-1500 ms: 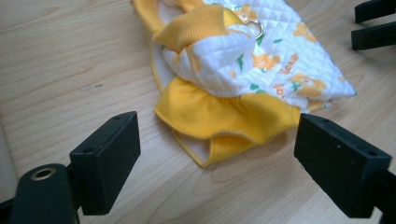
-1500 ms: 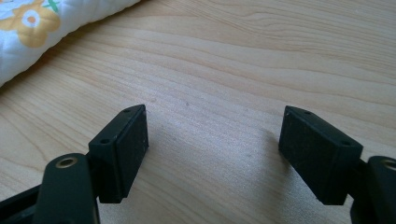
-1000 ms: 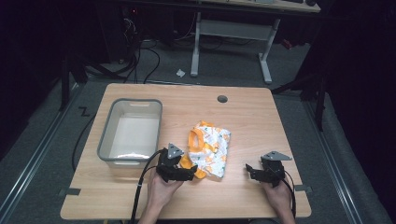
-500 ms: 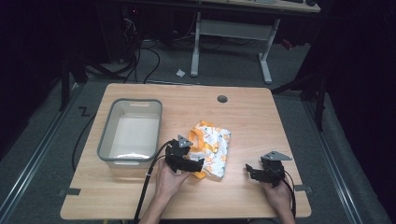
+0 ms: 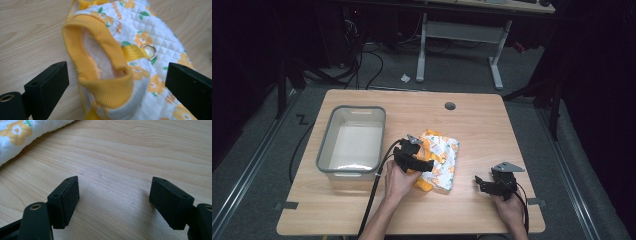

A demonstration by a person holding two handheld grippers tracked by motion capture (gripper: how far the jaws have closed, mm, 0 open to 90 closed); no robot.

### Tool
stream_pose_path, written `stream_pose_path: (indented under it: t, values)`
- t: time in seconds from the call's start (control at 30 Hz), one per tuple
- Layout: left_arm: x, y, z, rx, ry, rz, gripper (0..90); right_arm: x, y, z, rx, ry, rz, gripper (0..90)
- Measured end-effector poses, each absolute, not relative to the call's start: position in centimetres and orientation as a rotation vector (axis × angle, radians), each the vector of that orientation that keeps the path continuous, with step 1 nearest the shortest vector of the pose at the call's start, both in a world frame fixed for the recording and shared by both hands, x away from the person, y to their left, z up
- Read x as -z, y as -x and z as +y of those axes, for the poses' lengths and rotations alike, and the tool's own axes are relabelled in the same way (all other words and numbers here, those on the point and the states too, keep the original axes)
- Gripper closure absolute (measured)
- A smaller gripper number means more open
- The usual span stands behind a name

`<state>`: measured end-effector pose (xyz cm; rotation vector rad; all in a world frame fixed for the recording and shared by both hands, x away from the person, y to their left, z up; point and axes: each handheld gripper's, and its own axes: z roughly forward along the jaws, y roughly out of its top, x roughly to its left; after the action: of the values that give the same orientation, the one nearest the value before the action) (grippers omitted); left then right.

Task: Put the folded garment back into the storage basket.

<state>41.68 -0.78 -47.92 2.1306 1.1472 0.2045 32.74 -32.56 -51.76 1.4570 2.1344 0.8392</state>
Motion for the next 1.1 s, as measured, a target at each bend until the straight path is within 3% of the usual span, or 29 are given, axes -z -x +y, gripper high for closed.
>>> stream_pose_path:
  t: [0.33, 0.67, 0.8, 1.1]
  values:
    - [49.3, -42.9, -1.7, -0.222, -2.169, 1.175, 5.5, 51.8, -32.7, -32.5, -0.84, -1.46, 2.133, 24.3]
    - [50.4, -43.5, -1.3, -0.267, -2.215, 1.233, 15.3, 51.8, -32.7, -32.5, -0.84, -1.46, 2.133, 24.3]
    - [50.9, -43.7, -0.7, -0.21, -2.195, 1.247, 25.7, 51.8, -32.7, -32.5, -0.84, -1.459, 2.133, 24.3]
    - [50.7, -43.2, -1.1, -0.222, -2.219, 1.192, 47.5, 51.8, -32.7, -32.6, -0.84, -1.459, 2.134, 24.3]
